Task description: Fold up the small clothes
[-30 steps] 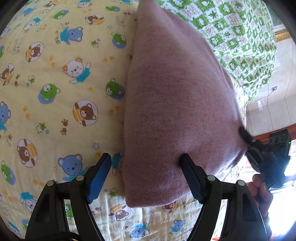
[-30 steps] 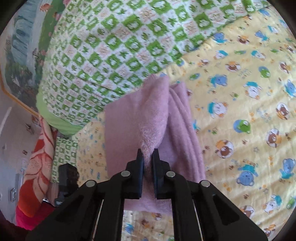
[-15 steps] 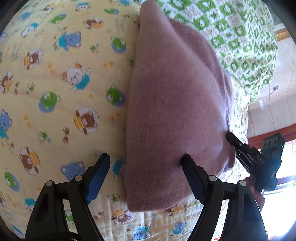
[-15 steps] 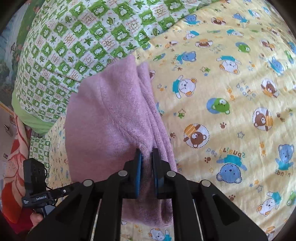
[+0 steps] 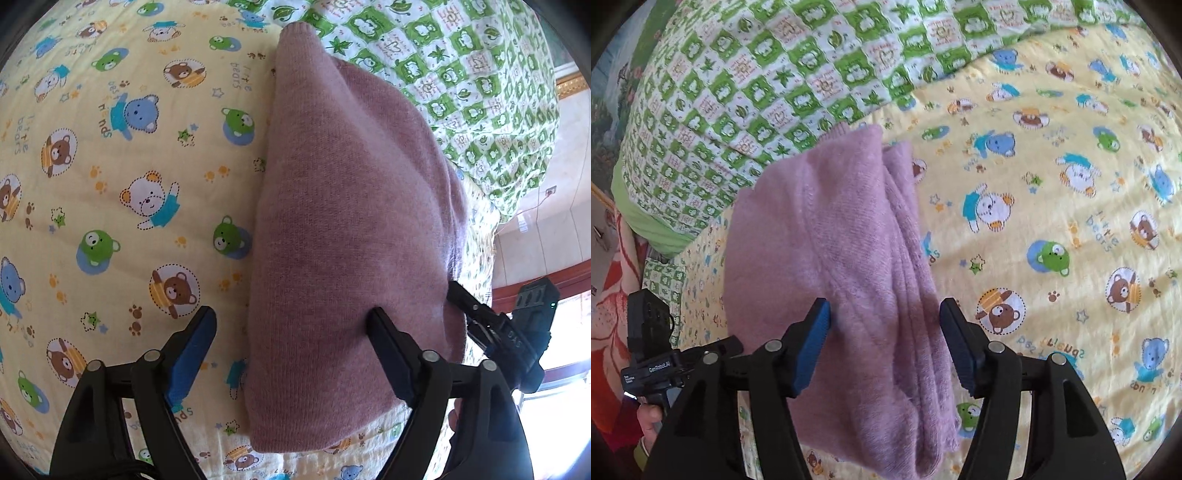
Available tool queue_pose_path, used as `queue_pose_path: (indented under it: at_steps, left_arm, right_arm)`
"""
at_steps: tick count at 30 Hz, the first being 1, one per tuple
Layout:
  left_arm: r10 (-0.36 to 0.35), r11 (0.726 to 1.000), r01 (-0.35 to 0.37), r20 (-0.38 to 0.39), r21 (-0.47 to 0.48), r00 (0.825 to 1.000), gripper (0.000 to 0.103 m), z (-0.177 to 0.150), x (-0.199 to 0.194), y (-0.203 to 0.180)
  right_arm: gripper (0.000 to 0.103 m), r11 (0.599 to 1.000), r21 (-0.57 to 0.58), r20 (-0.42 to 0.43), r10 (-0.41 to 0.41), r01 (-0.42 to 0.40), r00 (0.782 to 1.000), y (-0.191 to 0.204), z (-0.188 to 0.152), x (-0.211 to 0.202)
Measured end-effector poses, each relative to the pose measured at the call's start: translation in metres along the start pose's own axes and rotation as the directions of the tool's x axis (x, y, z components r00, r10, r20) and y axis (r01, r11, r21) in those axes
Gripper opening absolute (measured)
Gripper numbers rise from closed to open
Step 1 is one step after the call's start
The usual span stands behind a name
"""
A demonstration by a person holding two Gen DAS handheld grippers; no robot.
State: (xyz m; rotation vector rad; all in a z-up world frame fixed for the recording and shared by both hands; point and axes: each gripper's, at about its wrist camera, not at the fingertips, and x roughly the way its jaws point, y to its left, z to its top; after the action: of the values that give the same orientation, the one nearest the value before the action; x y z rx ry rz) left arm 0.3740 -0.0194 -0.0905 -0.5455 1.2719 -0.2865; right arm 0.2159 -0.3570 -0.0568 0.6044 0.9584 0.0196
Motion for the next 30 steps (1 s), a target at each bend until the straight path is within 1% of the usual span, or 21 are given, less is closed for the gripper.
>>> queue_pose_path:
  at_steps: [3,8,15,18,20,23,25,30]
  left_arm:
    - [-0.011,1.0,0.011,-0.007,-0.015,1.0,0.088,-0.001,0.004,0.004]
    - [-0.034,0.999,0.034,-0.015,-0.027,0.999,0.089,0.001,0.011,0.005]
    - [-0.08,0.996,0.079,-0.035,-0.038,0.996,0.088,0.012,0.025,-0.001]
    - [-0.098,0.995,0.097,-0.035,-0.039,0.995,0.086,0.02,0.031,-0.004]
    - [-0.091,0.996,0.09,-0.04,-0.029,0.995,0.082,0.024,0.035,-0.009]
    - [-0.027,0.999,0.028,-0.026,0.019,0.999,0.076,0.022,0.038,-0.021]
    - [0.001,0.999,0.0,-0.009,0.043,1.0,0.07,0.02,0.038,-0.027]
    - [0.038,0.997,-0.039,0.017,0.073,0.999,0.06,0.018,0.036,-0.041]
  right_arm:
    - [0.063,1.0,0.026,-0.028,0.01,-0.009,1.0,-0.011,-0.002,0.01]
    - [0.065,0.997,0.06,-0.042,0.054,-0.052,0.998,-0.019,-0.005,0.013]
    - [0.065,0.994,0.035,-0.068,0.102,-0.1,0.992,-0.017,0.001,0.021]
    - [0.065,0.992,0.031,-0.081,0.124,-0.122,0.989,-0.019,0.005,0.025]
    - [0.065,0.99,0.023,-0.088,0.138,-0.137,0.986,-0.02,0.006,0.027]
    - [0.065,0.989,0.018,-0.091,0.147,-0.146,0.985,-0.021,0.006,0.03]
    - [0.065,0.989,0.011,-0.079,0.149,-0.148,0.986,-0.02,0.004,0.031]
    - [0.065,0.987,0.019,-0.057,0.162,-0.161,0.985,-0.022,0.0,0.032]
